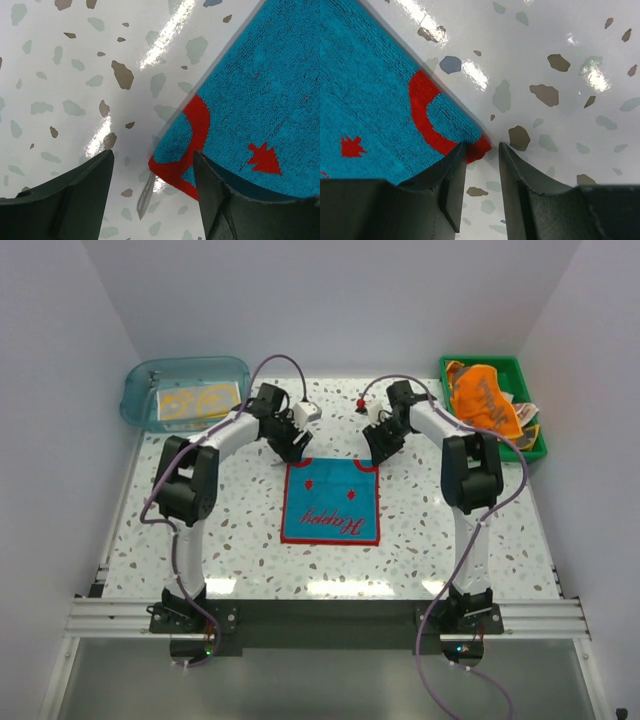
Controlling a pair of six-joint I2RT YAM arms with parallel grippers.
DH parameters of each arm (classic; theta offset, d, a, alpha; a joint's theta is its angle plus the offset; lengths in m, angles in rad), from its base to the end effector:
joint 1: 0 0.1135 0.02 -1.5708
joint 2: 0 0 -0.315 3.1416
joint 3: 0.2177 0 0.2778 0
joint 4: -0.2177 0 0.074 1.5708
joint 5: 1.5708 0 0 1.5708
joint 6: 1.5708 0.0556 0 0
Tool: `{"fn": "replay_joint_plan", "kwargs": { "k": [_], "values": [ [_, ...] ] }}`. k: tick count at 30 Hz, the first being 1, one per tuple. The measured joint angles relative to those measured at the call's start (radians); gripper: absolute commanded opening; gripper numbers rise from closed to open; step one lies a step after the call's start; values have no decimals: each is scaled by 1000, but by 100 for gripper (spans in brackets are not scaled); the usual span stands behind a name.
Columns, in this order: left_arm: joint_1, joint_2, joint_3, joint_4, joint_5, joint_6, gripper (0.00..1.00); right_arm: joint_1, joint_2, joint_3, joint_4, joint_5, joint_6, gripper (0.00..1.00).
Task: Fold and stack the towels
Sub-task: Fold the towel
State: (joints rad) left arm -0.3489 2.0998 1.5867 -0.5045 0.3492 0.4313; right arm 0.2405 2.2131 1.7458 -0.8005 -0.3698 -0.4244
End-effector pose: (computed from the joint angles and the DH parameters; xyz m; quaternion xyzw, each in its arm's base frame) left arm 0.4738 -0.1926 0.1972 0.4041 0.8581 -0.1559 0.2756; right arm 0.4958 0.1423 0.1770 -0.3433 0.9094 0.1673 0.1644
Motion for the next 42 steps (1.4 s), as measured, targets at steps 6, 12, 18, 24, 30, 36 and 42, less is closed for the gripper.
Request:
{"fn": "replay_joint_plan", "kwargs": {
  "k": [6, 12, 18, 24, 30, 36, 42],
  "values": [
    [0, 24, 10, -21, 0, 16, 69, 6, 26, 34, -16, -13, -11, 30],
    [0, 40, 19, -51, 0, 33, 63, 13, 31, 37, -23, -13, -27, 14],
    [0, 69, 51, -74, -1, 44, 57, 15, 33, 36, -23, -12, -29, 5],
    [0, 84, 77, -96, 2, 51, 55, 15, 34, 36, -23, -10, -29, 4],
    [0, 102, 106, -116, 7, 51, 46, 18, 34, 36, -23, -6, -29, 1],
    [1, 112, 121, -126, 8, 59, 42, 18, 34, 36, -23, -5, -29, 0],
    [1, 119, 130, -136, 13, 64, 27, 19, 34, 36, -22, -3, -29, 0]
  ]
}}
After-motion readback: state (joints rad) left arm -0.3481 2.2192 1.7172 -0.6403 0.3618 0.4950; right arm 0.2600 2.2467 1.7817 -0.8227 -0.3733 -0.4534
